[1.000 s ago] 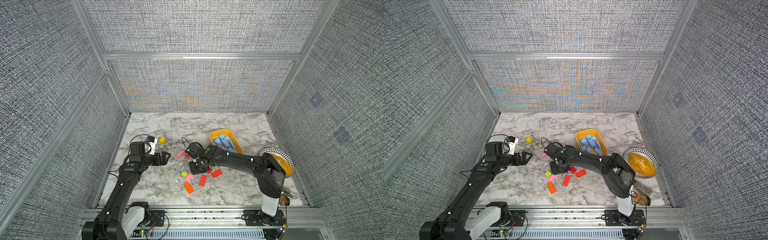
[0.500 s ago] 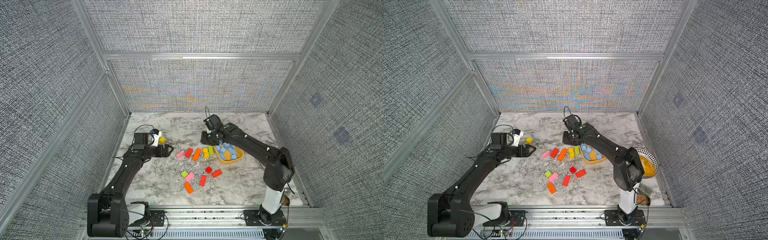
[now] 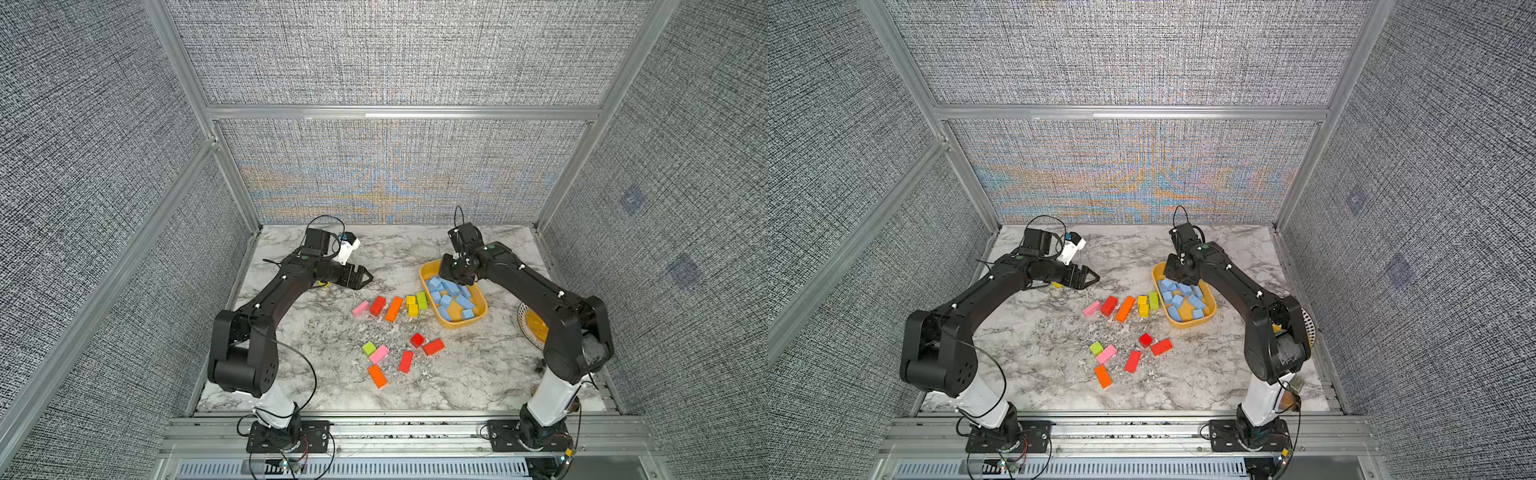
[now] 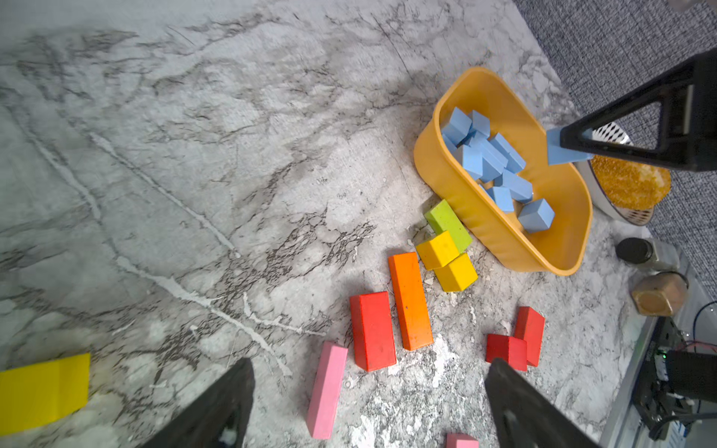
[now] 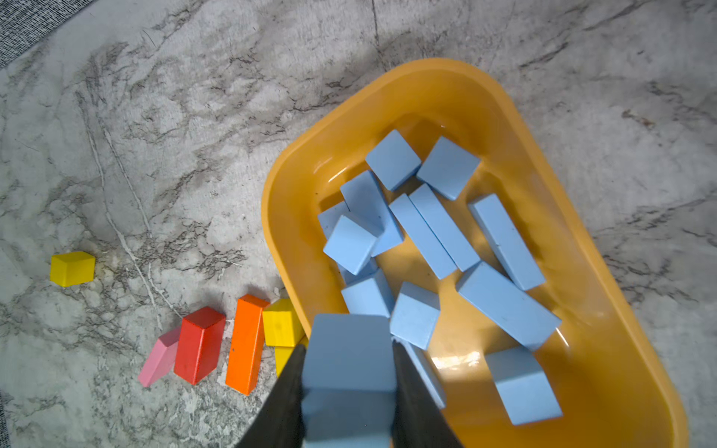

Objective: Pick out the blue building blocks
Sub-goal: Place the building block in the storage box.

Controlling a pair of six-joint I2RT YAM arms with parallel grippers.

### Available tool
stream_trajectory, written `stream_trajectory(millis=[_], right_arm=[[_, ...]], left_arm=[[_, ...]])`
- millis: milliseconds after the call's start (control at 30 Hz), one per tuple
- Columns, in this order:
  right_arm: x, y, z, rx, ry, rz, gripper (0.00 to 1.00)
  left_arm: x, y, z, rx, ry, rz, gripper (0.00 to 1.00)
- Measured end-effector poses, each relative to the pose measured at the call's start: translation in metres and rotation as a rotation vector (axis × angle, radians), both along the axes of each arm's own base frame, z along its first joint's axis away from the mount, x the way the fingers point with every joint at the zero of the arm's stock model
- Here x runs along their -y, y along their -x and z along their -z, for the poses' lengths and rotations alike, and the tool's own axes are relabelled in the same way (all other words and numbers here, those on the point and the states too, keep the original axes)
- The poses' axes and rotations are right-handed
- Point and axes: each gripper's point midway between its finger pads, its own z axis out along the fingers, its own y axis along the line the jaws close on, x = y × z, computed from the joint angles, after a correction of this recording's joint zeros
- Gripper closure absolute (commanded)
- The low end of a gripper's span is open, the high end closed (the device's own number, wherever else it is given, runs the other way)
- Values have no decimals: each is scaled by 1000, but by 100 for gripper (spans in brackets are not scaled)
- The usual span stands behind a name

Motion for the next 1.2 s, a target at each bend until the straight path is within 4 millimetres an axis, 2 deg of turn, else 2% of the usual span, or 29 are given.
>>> stream_trajectory(millis=[267, 400, 500, 700, 800, 967, 1200], right_arm=[[25, 17, 12, -24, 71, 39, 79], [25, 31, 18, -43, 76, 26, 79], [22, 45, 29, -77, 79, 26, 78], [11, 58, 48, -132, 77, 31, 75], [12, 60, 54, -157, 81, 55, 64], [19, 55, 50, -167, 91, 97, 39], [42, 33, 34, -135, 118, 138, 30]], left_arm=[[41, -44, -5, 22, -34, 116, 7], [63, -60, 4, 20, -35, 153, 7], [74, -63, 12, -2, -34, 167, 7], [81, -72, 24, -33, -34, 172, 7], [81, -73, 31, -51, -39, 172, 7], [83, -77, 38, -68, -41, 167, 7], [82, -77, 36, -69, -48, 167, 6]])
